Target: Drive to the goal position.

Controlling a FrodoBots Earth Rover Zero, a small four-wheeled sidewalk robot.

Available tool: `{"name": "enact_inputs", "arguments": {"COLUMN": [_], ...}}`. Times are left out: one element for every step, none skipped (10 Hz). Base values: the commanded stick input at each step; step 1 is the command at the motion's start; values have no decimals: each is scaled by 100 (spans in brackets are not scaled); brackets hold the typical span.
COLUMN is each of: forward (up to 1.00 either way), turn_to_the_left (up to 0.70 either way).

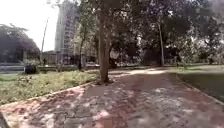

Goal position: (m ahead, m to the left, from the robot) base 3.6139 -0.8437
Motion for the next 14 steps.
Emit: {"name": "enact_inputs", "arguments": {"forward": [70, 70, 70, 70, 70, 70, 70, 70, 70, 70, 70, 70, 70, 70], "turn_to_the_left": [-35, -35, -35, -35, -35, -35, -35, -35, -35, -35, -35, -35, -35, -35]}}
